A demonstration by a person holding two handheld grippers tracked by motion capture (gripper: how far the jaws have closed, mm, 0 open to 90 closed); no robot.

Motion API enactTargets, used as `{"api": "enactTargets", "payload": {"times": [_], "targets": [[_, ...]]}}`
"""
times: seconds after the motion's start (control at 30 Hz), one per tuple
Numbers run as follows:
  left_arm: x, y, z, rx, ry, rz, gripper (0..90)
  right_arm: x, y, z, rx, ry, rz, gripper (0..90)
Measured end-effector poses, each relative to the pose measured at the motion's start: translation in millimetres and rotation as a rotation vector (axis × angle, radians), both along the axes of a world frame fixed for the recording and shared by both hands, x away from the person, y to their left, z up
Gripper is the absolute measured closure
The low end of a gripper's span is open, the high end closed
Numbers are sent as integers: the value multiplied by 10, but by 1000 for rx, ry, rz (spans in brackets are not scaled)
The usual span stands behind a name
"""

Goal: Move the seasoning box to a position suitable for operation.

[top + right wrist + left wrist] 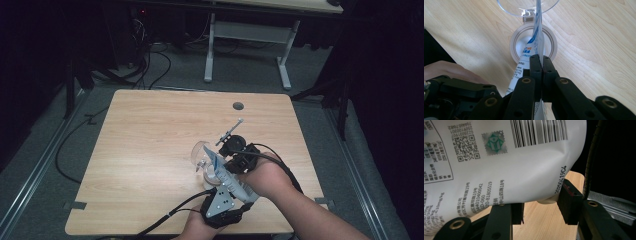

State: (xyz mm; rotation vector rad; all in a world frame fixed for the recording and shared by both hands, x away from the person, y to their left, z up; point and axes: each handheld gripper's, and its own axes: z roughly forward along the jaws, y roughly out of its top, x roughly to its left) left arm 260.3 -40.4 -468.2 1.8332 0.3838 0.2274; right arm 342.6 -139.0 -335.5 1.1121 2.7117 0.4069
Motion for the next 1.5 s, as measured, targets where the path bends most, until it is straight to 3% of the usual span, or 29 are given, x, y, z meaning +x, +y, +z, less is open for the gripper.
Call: {"api": "enactTargets", "payload": {"times": [0.93,1.5], "targets": [[2,26,-32,-18,-4,7,607,-12,3,34,-3,-15,2,899],[11,11,-18,-3,-4,8,610,9,21,-22,-3,-7,7,898]]}}
